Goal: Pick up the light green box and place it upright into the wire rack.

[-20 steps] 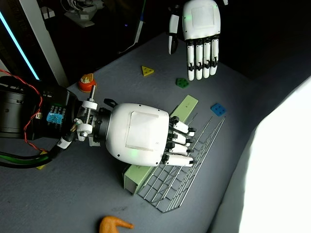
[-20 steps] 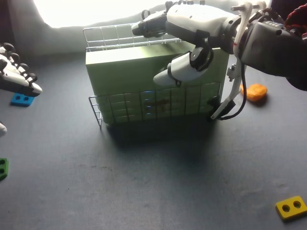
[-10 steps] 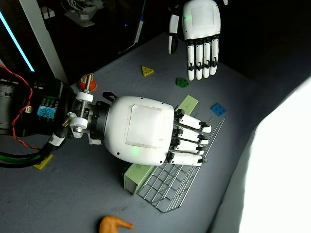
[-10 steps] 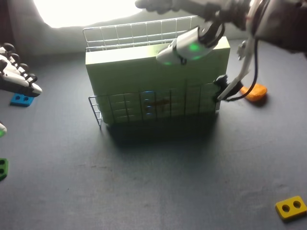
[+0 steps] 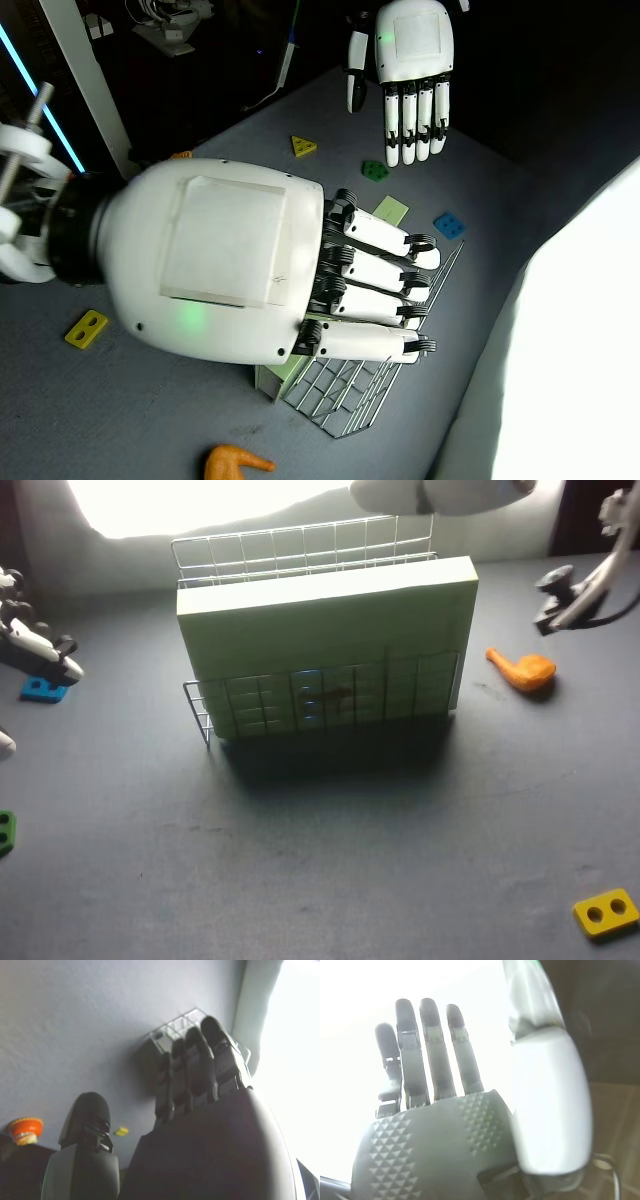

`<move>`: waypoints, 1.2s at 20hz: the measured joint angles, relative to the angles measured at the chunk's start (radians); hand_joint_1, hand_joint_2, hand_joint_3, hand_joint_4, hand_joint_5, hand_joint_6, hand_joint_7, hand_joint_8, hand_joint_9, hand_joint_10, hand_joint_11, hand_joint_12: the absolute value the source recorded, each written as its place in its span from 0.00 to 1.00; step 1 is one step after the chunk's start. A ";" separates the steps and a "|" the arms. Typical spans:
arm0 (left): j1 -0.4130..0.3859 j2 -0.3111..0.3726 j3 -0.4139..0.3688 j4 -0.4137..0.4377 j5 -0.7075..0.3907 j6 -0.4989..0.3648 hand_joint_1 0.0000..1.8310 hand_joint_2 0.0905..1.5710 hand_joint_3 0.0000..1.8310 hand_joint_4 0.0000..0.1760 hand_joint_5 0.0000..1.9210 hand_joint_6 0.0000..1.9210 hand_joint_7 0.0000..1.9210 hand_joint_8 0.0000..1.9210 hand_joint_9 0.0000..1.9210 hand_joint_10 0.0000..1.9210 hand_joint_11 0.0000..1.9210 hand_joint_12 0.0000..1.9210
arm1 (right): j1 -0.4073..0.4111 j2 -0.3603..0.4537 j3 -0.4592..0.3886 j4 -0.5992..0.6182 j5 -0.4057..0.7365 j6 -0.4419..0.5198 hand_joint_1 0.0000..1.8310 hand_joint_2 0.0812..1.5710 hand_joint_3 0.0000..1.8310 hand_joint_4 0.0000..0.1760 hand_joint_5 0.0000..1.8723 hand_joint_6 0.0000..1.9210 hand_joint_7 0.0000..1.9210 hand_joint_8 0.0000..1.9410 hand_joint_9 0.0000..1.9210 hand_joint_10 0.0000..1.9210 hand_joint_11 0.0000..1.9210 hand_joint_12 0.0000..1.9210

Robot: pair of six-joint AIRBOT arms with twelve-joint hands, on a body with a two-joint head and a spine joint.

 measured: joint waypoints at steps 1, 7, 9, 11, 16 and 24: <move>0.000 0.000 0.000 0.000 0.000 0.000 0.18 0.81 0.00 0.00 0.27 0.01 0.35 0.01 0.34 0.02 0.09 0.67 | 0.005 0.024 -0.032 -0.026 0.002 0.000 0.13 0.72 0.00 0.00 0.45 0.06 0.48 0.04 0.35 0.39 0.15 0.81; 0.000 0.000 -0.010 0.000 -0.001 0.000 0.22 0.82 0.00 0.00 0.55 0.12 0.49 0.36 0.36 0.56 0.20 0.86 | -0.066 0.164 -0.145 -0.074 -0.021 -0.013 0.03 0.78 0.00 0.00 0.52 0.53 0.60 0.52 0.50 0.80 0.41 1.00; 0.000 -0.003 -0.008 -0.004 0.002 -0.001 0.22 0.82 0.00 0.00 0.53 0.16 0.47 0.41 0.35 0.57 0.20 0.87 | -0.109 0.214 -0.203 -0.169 -0.016 -0.037 0.03 0.78 0.00 0.00 0.51 0.54 0.60 0.53 0.50 0.81 0.41 1.00; 0.000 -0.008 -0.002 0.000 0.004 0.000 0.22 0.82 0.00 0.00 0.51 0.20 0.46 0.42 0.35 0.58 0.20 0.87 | -0.130 0.253 -0.264 -0.213 0.000 -0.057 0.02 0.78 0.00 0.00 0.51 0.54 0.60 0.53 0.50 0.81 0.41 1.00; -0.005 -0.004 -0.003 0.000 -0.001 0.005 0.19 0.85 0.00 0.00 0.48 0.54 0.54 0.69 0.44 0.84 0.28 0.98 | -0.159 0.351 -0.321 -0.222 0.028 -0.061 0.05 0.82 0.01 0.00 0.56 0.74 0.63 0.78 0.58 0.98 0.56 1.00; -0.008 -0.010 0.048 0.000 0.004 0.024 0.20 0.92 0.01 0.00 0.61 1.00 0.68 1.00 0.67 1.00 0.64 1.00 | -0.216 0.393 -0.393 -0.434 0.129 -0.029 0.07 0.99 0.01 1.00 0.70 1.00 0.74 1.00 0.77 1.00 0.80 1.00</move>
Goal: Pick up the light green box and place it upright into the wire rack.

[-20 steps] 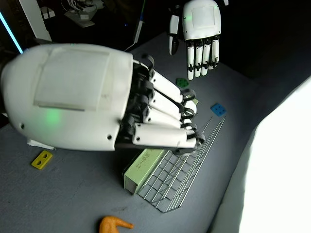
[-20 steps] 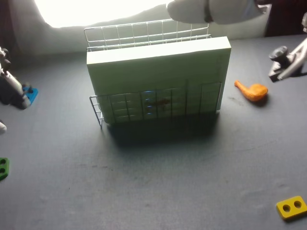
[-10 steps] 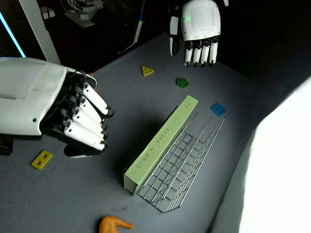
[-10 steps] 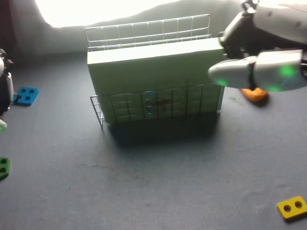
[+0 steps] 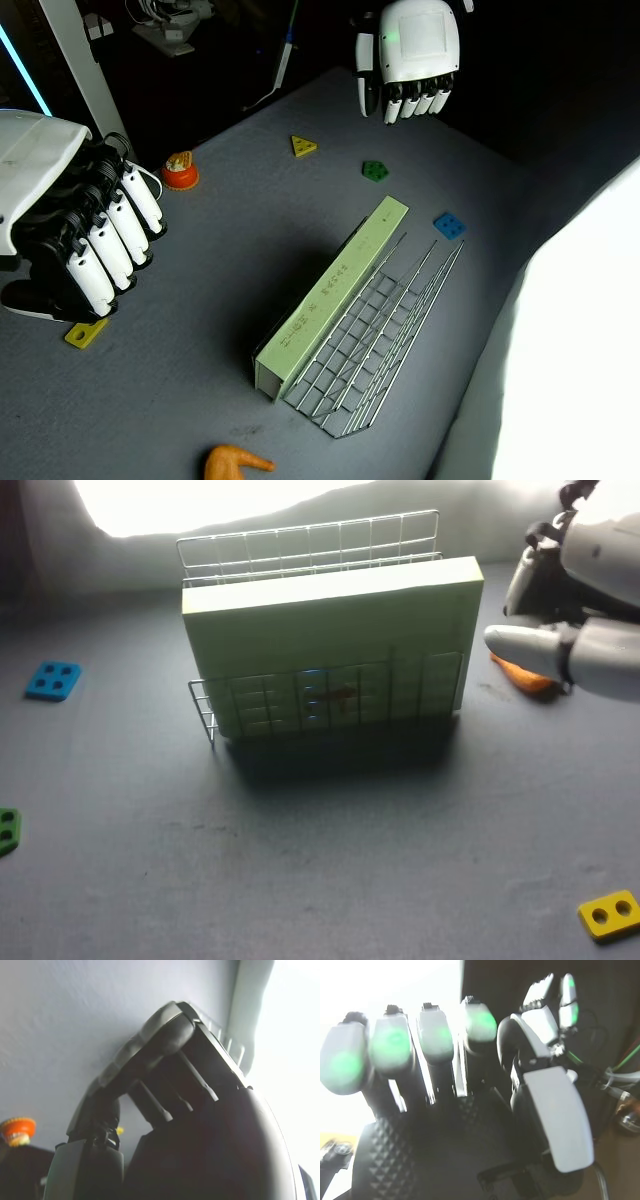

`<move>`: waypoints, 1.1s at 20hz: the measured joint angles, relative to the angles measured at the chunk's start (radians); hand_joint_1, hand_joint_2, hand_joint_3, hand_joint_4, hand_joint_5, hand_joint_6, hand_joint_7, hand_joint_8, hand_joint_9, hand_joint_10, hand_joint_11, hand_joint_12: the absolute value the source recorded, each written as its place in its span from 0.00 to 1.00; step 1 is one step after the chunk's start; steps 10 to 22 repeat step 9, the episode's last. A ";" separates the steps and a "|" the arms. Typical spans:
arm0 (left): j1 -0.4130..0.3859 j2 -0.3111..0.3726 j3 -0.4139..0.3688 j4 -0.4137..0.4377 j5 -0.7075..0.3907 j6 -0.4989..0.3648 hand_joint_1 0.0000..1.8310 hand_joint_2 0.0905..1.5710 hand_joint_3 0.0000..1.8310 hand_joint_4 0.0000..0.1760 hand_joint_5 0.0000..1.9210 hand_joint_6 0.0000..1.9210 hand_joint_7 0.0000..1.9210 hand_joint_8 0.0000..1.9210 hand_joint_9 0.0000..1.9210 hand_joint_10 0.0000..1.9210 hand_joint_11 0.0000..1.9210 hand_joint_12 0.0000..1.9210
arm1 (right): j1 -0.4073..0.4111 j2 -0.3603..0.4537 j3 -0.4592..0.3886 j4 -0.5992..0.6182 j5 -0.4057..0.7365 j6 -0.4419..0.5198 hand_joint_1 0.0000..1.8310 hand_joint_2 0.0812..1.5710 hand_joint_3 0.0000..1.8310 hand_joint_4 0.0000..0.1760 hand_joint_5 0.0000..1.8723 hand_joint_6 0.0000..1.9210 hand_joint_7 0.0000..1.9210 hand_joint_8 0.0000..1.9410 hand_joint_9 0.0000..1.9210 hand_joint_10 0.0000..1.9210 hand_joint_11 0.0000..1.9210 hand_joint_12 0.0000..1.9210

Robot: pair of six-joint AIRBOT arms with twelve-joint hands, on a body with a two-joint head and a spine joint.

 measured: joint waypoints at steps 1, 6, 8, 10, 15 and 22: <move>-0.001 0.000 0.000 0.000 -0.002 0.002 0.20 0.92 0.01 0.00 0.61 1.00 0.68 1.00 0.68 1.00 0.65 1.00 | 0.000 0.003 -0.005 -0.029 0.022 0.041 0.06 0.99 0.01 1.00 0.70 1.00 0.75 1.00 0.77 1.00 0.81 1.00; -0.006 -0.003 -0.003 -0.001 0.003 0.010 0.21 0.92 0.00 0.00 0.61 1.00 0.68 1.00 0.68 1.00 0.65 1.00 | 0.001 -0.002 0.066 -0.462 0.108 0.452 0.09 0.99 0.00 1.00 0.70 1.00 0.76 1.00 0.79 1.00 0.82 1.00; 0.000 0.000 -0.008 -0.001 0.001 0.013 0.21 0.92 0.00 0.00 0.61 1.00 0.67 1.00 0.67 1.00 0.65 1.00 | 0.001 -0.017 0.117 -0.642 0.203 0.642 0.11 0.99 0.00 1.00 0.69 1.00 0.75 1.00 0.78 1.00 0.82 1.00; 0.002 0.000 -0.008 -0.001 -0.002 0.013 0.19 0.93 0.00 0.00 0.60 1.00 0.67 1.00 0.67 1.00 0.65 1.00 | -0.009 -0.027 0.135 -0.707 0.271 0.716 0.11 0.99 0.00 1.00 0.70 1.00 0.75 1.00 0.78 1.00 0.81 1.00; 0.002 0.000 -0.008 -0.001 -0.002 0.013 0.19 0.93 0.00 0.00 0.60 1.00 0.67 1.00 0.67 1.00 0.65 1.00 | -0.009 -0.027 0.135 -0.707 0.271 0.716 0.11 0.99 0.00 1.00 0.70 1.00 0.75 1.00 0.78 1.00 0.81 1.00; 0.002 0.000 -0.008 -0.001 -0.002 0.013 0.19 0.93 0.00 0.00 0.60 1.00 0.67 1.00 0.67 1.00 0.65 1.00 | -0.009 -0.027 0.135 -0.707 0.271 0.716 0.11 0.99 0.00 1.00 0.70 1.00 0.75 1.00 0.78 1.00 0.81 1.00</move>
